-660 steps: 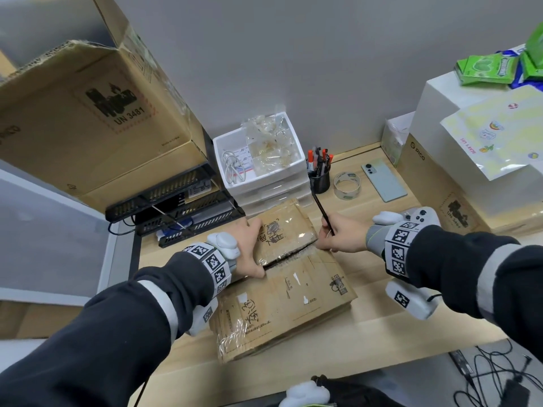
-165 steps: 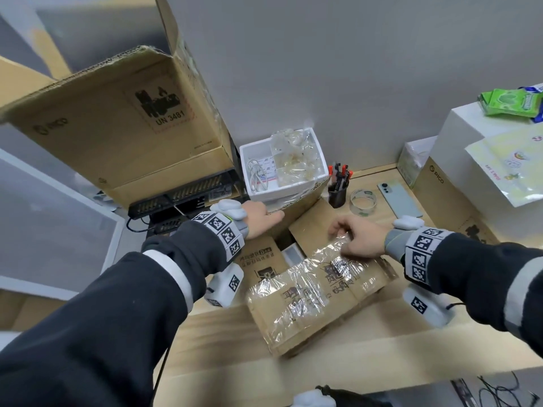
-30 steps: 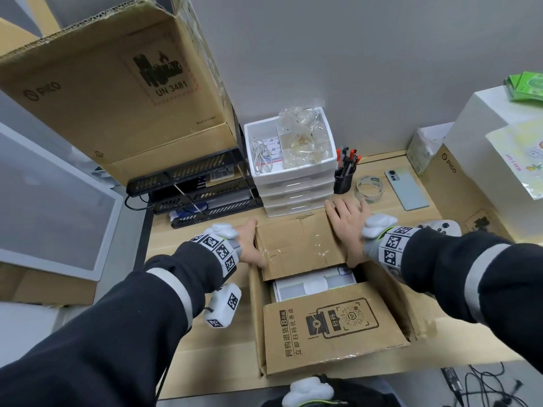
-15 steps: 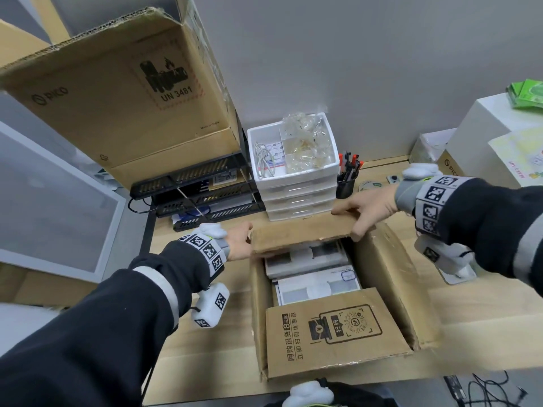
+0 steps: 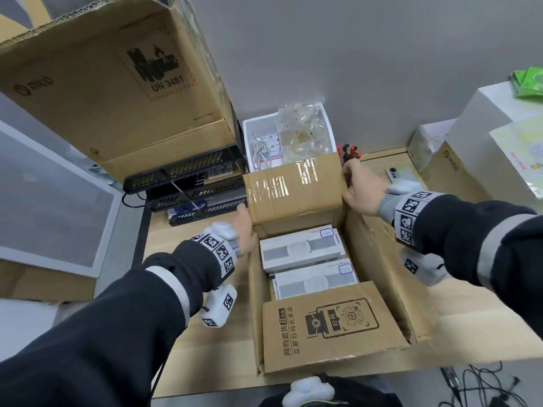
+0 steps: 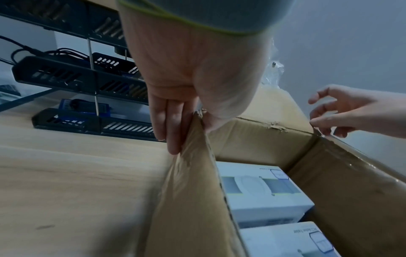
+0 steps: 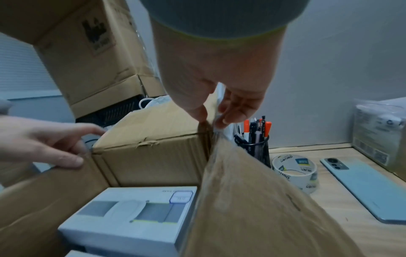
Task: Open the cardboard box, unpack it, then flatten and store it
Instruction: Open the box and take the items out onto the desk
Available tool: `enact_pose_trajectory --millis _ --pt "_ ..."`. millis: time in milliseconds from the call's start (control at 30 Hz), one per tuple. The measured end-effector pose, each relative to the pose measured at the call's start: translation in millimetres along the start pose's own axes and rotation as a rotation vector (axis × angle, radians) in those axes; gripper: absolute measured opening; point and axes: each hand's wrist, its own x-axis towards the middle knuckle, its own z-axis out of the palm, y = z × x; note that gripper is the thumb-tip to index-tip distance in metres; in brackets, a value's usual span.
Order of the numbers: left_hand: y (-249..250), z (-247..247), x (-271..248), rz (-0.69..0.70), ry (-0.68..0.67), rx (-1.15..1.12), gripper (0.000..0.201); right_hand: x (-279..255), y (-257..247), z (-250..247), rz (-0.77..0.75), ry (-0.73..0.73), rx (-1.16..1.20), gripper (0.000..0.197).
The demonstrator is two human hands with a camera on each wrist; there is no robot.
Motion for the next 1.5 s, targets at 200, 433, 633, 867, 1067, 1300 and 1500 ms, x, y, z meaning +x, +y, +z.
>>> enact_pose_trajectory --millis 200,433,633,867,1067,1300,1500 --pt "-9 3 -9 0.212 -0.008 0.082 0.094 -8 -1 13 -0.216 -0.085 -0.179 0.075" --pt "-22 5 -10 0.309 -0.005 0.063 0.097 -23 14 18 -0.261 -0.057 -0.116 0.075" --pt "-22 20 1 0.210 -0.082 0.160 0.065 -29 16 19 -0.287 -0.136 -0.355 0.026" --pt "-20 24 17 0.126 -0.106 0.326 0.025 -25 9 27 -0.207 -0.161 -0.499 0.012" --pt "-9 19 25 0.043 -0.049 0.134 0.046 -8 8 23 -0.020 -0.170 -0.447 0.007" --pt "-2 20 18 -0.013 0.058 0.132 0.037 -36 -24 21 -0.435 -0.096 -0.212 0.011" --pt "-4 18 7 0.070 0.188 0.104 0.044 -57 -50 49 -0.166 -0.817 -0.151 0.028"
